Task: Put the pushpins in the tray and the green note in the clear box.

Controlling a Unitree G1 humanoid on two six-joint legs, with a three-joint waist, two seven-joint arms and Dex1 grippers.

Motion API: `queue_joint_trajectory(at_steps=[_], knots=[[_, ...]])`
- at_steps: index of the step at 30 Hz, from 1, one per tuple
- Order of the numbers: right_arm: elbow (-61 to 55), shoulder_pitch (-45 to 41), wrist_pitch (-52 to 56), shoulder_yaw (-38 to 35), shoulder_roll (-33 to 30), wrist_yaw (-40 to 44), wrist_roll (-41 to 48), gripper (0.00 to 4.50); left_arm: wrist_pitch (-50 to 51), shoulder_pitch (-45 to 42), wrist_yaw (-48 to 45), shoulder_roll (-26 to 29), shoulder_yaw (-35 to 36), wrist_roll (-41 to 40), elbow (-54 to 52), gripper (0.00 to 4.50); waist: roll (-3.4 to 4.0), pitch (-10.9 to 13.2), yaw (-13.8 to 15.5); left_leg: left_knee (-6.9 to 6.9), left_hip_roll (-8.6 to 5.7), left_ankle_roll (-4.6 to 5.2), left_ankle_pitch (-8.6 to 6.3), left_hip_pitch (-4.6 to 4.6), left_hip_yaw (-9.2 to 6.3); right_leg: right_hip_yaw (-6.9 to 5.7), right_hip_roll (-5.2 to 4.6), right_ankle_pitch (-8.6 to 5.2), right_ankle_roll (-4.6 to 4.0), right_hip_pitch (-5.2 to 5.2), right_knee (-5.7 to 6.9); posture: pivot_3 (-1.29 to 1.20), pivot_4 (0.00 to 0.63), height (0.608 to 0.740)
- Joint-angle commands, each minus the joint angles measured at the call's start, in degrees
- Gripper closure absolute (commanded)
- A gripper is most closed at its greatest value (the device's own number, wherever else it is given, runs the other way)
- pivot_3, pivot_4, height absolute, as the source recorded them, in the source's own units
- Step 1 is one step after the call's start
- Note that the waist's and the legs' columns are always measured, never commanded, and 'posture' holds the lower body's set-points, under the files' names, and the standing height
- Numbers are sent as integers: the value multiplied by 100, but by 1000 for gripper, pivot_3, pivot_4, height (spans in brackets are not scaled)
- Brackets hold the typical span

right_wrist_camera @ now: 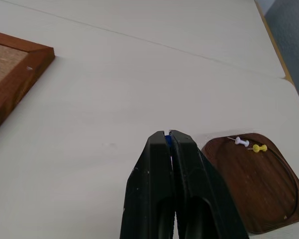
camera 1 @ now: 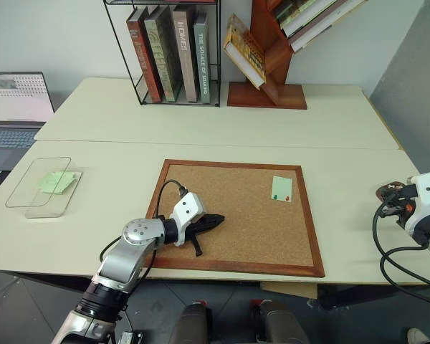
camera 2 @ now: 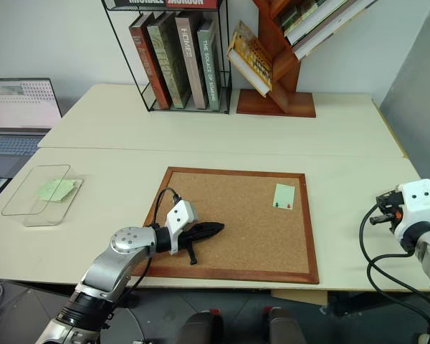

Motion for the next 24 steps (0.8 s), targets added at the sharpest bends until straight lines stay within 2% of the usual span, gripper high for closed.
queue_joint_trajectory(at_steps=[1, 6, 13, 17, 20, 24], knots=[[309, -107, -163, -123, -85, -265, -227, 4465, -1, 49, -34, -58, -180, 135, 132, 4500, 1, -1, 3, 0, 0, 0, 0, 0, 0, 0, 0, 0, 0, 0, -1, 0, 150, 740], [1307, -519, -671, -16, -93, -670, -619, 4465, -19, 94, -14, -63, -162, 145, 113, 4500, 7, -5, -1, 1, -6, 0, 0, 1, 4, 2, 1, 0, 0, 1, -3, 0, 150, 740], [2402, -1087, -1131, 210, -109, -681, -783, 4465, -44, 144, 25, -81, -160, 160, 97, 4500, 16, -11, -3, -2, -6, 0, 0, -1, 3, 1, 5, 1, 2, 1, -4, 0, 150, 740], [2841, -1322, -1276, 290, -136, -705, -842, 3771, -21, 167, 68, -89, -142, 152, 54, 4500, 19, -12, 0, -1, -8, 1, 0, 1, 6, 4, 7, 2, 4, 2, -3, 0, 150, 740], [2985, -1403, -1353, 339, -148, -724, -908, 2950, -26, 209, 73, -70, -134, 157, 17, 4500, 20, -13, 3, -1, -9, 1, 0, 0, 5, 4, 12, 2, 4, 2, -4, 0, 150, 740], [3043, -1436, -1403, 376, -151, -790, -963, 2158, -23, 234, 68, -61, -134, 166, -2, 4500, 21, -14, -1, -3, -8, 1, 0, 0, 6, 6, 13, 2, 5, 2, -5, 0, 150, 740]])
